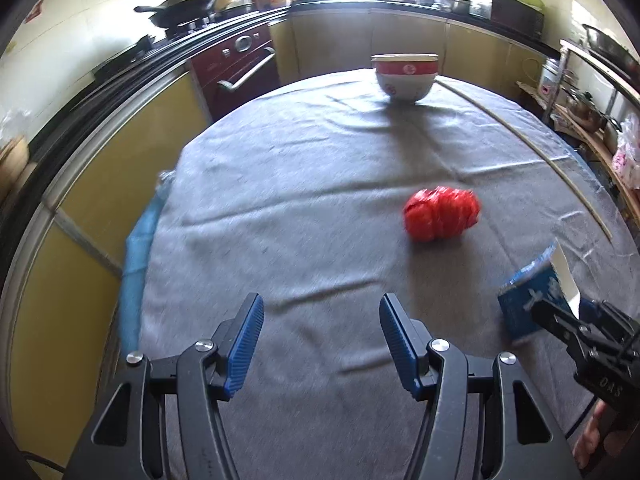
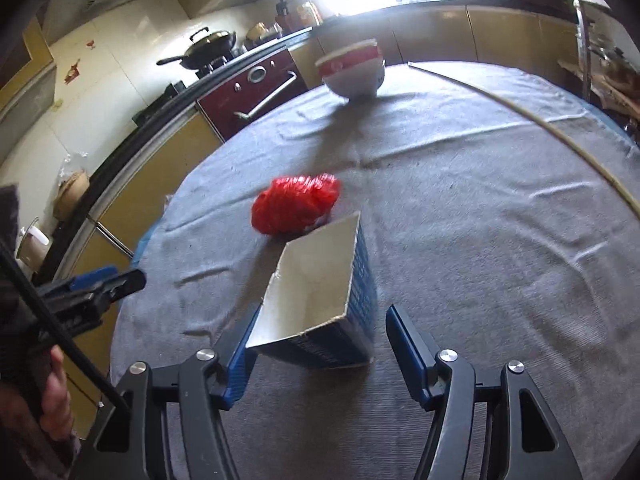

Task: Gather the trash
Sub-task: 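Close the right tool on the blue-and-white box while the left tool approaches the red bag, then close the left tool on the red plastic bag while the right tool lifts the box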

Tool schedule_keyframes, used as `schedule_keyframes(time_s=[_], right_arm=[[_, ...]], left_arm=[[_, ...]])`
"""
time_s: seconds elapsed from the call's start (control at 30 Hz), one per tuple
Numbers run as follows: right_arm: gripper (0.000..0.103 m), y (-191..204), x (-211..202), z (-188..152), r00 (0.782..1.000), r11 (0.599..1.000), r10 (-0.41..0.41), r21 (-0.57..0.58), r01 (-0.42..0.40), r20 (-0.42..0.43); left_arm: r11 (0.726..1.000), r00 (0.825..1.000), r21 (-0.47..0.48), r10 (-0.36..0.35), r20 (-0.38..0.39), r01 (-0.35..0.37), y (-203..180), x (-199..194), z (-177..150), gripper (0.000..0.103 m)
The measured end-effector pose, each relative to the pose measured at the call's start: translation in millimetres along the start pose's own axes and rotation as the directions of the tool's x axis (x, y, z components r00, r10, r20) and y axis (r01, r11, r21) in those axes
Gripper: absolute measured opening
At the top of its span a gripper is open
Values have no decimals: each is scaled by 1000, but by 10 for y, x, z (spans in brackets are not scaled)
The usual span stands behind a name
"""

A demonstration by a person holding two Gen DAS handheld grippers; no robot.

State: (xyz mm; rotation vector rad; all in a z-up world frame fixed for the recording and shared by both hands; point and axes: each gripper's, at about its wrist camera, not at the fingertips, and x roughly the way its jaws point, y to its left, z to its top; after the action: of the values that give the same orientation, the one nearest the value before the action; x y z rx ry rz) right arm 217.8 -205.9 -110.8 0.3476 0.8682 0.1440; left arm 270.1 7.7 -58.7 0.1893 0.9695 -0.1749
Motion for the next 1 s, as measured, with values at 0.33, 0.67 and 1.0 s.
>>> schedule_keyframes(time_s=[0.33, 0.67, 1.0], right_arm=[[45, -234, -85, -4, 999, 999, 45, 12, -45, 2], [44, -427, -204, -40, 996, 995, 82, 47, -84, 30], [44, -770, -474, -105, 996, 990, 67, 118, -75, 66]], left_arm=[[979, 979, 8, -203, 0, 203, -285, 399, 533, 67], [935, 932, -24, -355, -71, 354, -602, 841, 758, 74], [951, 947, -12, -308, -86, 308, -780, 1014, 635, 71]])
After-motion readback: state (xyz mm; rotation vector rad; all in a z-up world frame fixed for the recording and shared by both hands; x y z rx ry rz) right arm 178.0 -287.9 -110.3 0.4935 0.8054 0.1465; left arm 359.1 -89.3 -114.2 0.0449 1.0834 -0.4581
